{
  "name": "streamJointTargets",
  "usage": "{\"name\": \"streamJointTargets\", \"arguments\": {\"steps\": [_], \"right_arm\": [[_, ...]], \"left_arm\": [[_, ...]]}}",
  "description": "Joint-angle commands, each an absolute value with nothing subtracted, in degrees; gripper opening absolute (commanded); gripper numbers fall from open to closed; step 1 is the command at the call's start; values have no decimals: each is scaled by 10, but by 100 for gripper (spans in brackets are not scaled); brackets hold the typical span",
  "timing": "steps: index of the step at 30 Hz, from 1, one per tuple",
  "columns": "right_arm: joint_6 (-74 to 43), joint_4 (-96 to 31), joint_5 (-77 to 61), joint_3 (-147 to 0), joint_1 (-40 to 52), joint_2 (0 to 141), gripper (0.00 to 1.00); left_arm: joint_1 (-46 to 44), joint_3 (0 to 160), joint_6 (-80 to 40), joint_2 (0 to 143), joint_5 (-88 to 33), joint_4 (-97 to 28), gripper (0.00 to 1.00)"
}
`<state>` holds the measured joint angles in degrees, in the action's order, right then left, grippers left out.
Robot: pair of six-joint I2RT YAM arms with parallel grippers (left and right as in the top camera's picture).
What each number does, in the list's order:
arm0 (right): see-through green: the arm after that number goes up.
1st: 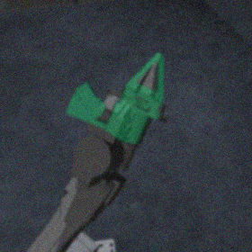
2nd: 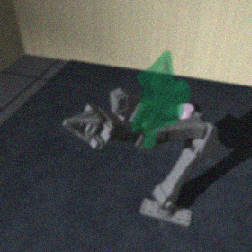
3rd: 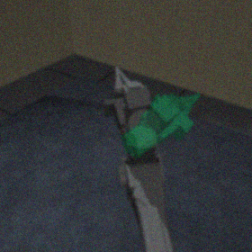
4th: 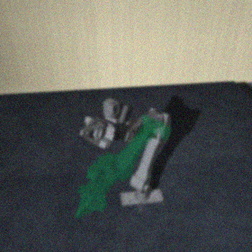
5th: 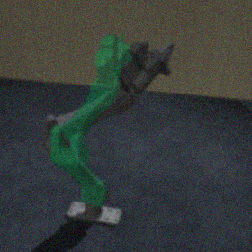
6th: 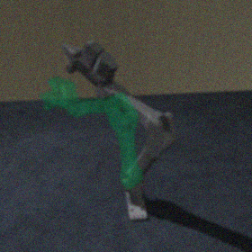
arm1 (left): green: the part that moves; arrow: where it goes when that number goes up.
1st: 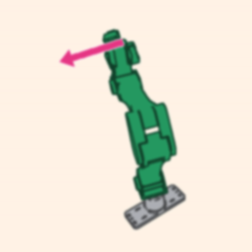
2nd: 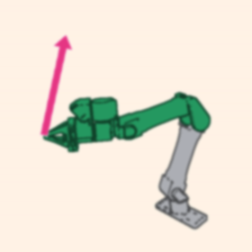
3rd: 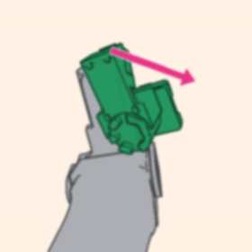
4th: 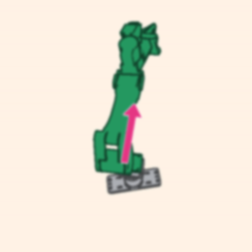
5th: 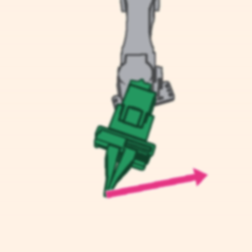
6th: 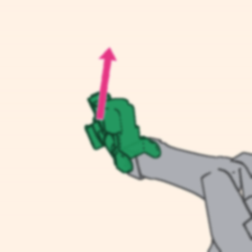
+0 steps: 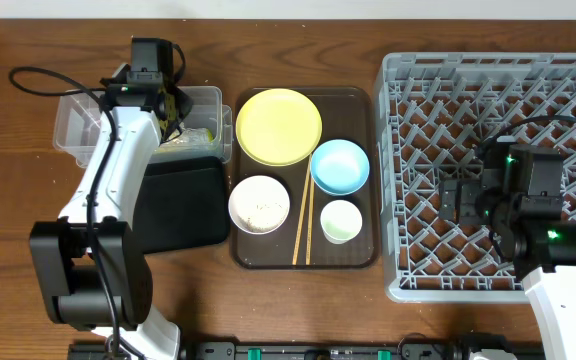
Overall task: Sort waste into correct bins and load items into the dishwasher rack
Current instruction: 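Drop the tissue into the clear plastic bin with the left gripper, then grasp the white rice bowl rim with the left gripper and lift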
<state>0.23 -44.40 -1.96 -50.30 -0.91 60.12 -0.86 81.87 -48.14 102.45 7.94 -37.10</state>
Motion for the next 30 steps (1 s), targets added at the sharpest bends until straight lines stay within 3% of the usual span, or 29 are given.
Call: {"name": "streamJointTargets", "arguments": {"steps": [1, 4, 9, 15, 30], "right_arm": [[-6, -446, -25, -516, -14, 600, 99], [-6, -446, -24, -516, -14, 600, 99], [-6, -445, -24, -516, -14, 600, 99], [-6, -446, -24, -516, -14, 600, 99], [-6, -446, -24, -516, -14, 600, 99]], "left_arm": [[-9, 814, -493, 1018, 91, -370, 63], [-12, 814, -477, 998, 90, -376, 70], [-46, 814, -403, 957, 45, -410, 72], [-149, 810, -265, 957, 30, -457, 71], [-334, 807, -258, 1054, 29, -516, 68]]}}
